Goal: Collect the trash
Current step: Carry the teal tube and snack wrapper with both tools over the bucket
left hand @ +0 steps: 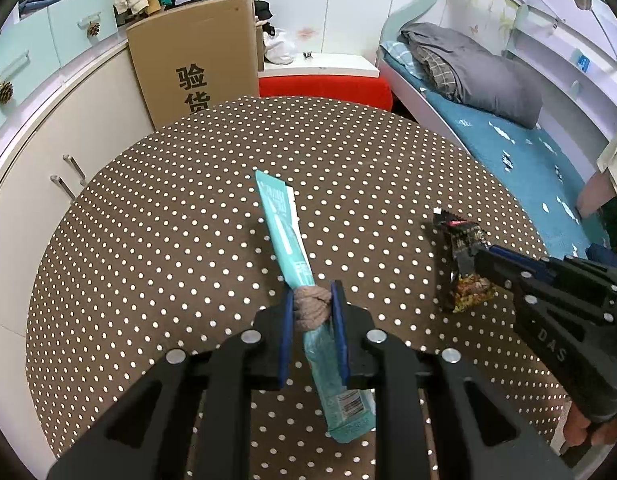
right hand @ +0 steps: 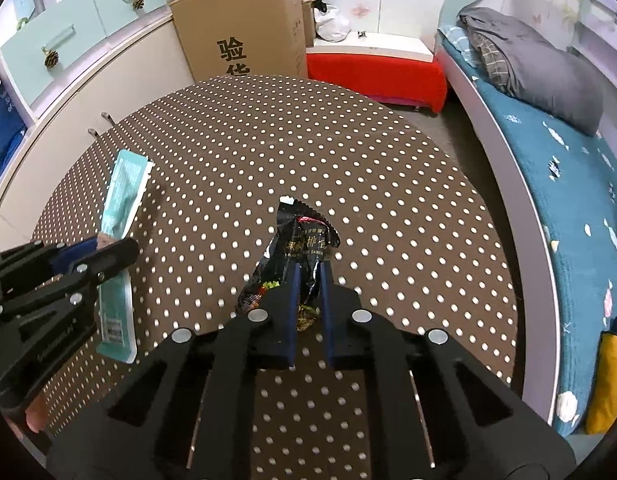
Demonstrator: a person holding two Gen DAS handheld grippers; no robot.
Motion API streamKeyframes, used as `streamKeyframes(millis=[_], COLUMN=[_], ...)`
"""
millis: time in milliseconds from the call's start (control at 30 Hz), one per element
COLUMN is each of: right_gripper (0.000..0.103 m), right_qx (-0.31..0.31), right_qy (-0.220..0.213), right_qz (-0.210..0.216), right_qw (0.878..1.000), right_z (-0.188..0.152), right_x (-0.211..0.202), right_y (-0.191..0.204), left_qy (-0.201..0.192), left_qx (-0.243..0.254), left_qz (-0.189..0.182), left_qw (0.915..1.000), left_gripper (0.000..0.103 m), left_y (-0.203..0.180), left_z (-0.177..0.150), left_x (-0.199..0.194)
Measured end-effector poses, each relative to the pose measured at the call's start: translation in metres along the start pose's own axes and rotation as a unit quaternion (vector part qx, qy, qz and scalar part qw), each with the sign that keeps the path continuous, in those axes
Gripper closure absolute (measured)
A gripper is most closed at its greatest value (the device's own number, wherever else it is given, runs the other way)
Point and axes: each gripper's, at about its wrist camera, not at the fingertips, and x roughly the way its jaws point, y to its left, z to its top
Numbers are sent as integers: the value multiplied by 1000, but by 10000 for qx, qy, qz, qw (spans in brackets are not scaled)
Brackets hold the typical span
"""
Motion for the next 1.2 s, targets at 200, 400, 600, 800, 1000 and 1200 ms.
streamKeyframes(millis=[200, 400, 600, 800, 1000, 1200], right_gripper=[96, 98, 98, 98, 98, 98], right_qx=[49, 95, 195, 343, 527, 779], right_qy=[-78, -147, -307, -410, -481, -545], right_qz=[63, 71, 91, 41, -76, -201], right_qw=[9999, 9998, 9993, 9986, 9974, 9953], right_z=[-9, -17, -29, -38, -51, -67], right_x=[-14, -27, -48, -64, -80, -95], right_y=[-7, -12, -24, -39, -60, -87], left_qy=[-2, -43, -60, -99, -134, -128], left_qx=[60, 157, 306, 460, 696, 951], left_qz=[-27, -80, -135, -223, -368, -509], left_qw=[10000, 9998, 9994, 9986, 9968, 9941], left_gripper=[86, 85, 85, 85, 85, 85], left_y=[-11, -26, -51, -77, -113, -150], left_z=[-6, -11, -19, -24, -28, -34], left_x=[-5, -13, -21, -28, -35, -37])
